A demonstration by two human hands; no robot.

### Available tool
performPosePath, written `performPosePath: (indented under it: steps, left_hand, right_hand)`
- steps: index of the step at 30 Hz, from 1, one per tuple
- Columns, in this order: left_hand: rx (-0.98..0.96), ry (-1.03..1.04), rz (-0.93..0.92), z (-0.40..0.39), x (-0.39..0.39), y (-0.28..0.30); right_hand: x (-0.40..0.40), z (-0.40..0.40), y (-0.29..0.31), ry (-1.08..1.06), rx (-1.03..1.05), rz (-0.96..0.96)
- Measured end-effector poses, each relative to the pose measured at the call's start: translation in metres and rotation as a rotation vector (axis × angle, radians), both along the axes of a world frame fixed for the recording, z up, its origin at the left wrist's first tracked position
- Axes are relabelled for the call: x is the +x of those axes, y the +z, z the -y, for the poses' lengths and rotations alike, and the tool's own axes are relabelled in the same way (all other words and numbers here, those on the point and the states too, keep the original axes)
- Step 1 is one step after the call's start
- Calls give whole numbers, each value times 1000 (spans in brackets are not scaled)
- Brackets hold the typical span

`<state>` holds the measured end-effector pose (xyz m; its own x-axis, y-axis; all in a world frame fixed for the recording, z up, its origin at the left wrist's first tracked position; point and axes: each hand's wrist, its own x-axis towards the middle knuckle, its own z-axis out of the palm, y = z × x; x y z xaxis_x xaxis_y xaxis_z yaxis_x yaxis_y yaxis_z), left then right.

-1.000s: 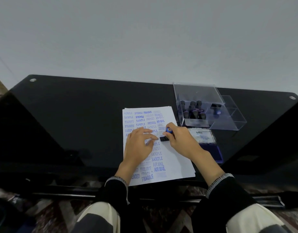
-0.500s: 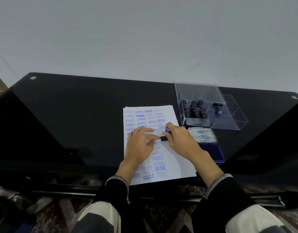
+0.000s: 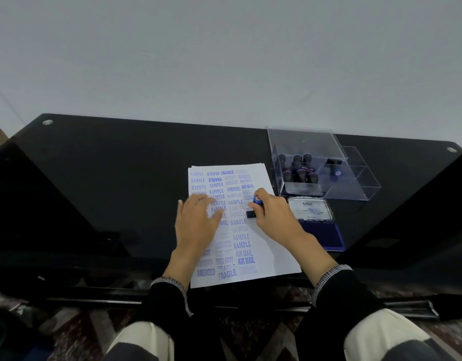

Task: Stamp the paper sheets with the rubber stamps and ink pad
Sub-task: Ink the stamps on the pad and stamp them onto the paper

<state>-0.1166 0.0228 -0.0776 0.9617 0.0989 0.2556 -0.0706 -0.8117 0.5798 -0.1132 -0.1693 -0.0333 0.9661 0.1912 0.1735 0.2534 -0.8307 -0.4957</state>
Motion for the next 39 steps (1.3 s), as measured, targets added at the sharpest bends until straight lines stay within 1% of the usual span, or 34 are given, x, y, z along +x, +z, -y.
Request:
performPosePath:
  steps: [3,6,12,19,26,39]
  left_hand:
    - [11,122,-78,-17,2,1]
    - [28,168,-146,-26,3,0]
    - [7,155,-92,-24,-1,-2]
    - [36,157,-86,-24,-2,-3]
    - [57,161,-86,-24,0,-5]
    - [83,162,-81,-26,1,-5]
  right_hand:
    - [0,0,-1,-1,13,7]
    - [-7,0,-6,-6,46,46]
    - [-11,0,-10,-13,77,58]
    - [6,-1,-1,-15,40,-21]
    - [-10,-1,-14,-15,102,82]
    - [-3,-3,-8,-30,62,62]
